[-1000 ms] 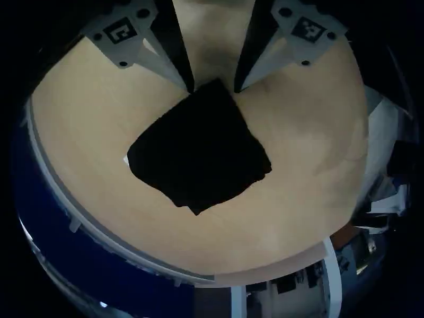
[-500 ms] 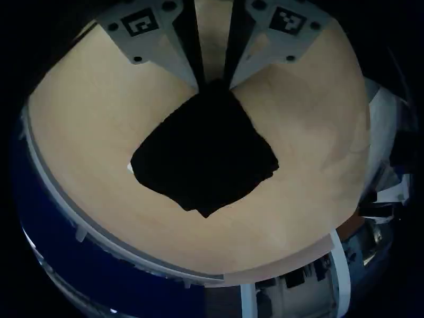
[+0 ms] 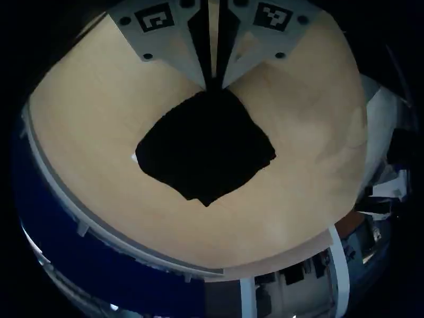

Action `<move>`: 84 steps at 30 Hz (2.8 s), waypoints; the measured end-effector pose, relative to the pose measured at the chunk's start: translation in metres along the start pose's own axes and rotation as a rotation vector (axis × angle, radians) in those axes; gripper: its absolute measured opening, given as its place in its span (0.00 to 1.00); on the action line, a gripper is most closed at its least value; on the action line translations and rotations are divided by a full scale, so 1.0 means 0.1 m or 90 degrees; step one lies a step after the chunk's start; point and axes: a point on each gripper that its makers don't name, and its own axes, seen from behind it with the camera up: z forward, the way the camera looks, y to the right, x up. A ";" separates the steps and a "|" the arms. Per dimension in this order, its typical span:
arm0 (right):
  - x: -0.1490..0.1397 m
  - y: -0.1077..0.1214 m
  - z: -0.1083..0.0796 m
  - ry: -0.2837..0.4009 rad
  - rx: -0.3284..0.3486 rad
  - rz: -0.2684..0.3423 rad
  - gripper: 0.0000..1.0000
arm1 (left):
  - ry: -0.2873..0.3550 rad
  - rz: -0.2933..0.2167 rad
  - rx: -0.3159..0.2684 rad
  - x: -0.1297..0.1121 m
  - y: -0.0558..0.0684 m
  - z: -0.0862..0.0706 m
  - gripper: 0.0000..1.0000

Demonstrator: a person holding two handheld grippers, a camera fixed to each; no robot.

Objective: Fold towel

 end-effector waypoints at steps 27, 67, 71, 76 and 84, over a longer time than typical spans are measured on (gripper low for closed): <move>1.53 0.39 -1.14 0.152 -0.049 -0.032 0.05 | 0.046 0.027 -0.019 0.39 0.13 -0.04 0.93; 0.61 2.81 -2.83 0.143 -0.248 0.070 0.05 | 0.052 0.072 -0.051 0.71 0.68 0.17 0.94; 0.47 2.98 -2.92 0.135 -0.260 0.080 0.05 | 0.050 0.076 -0.052 0.72 0.73 0.20 0.94; 0.31 3.14 -2.98 0.128 -0.266 0.093 0.05 | 0.048 0.080 -0.055 0.73 0.79 0.23 0.94; 0.12 3.27 -3.00 0.114 -0.270 0.101 0.05 | 0.047 0.093 -0.060 0.75 0.87 0.23 0.94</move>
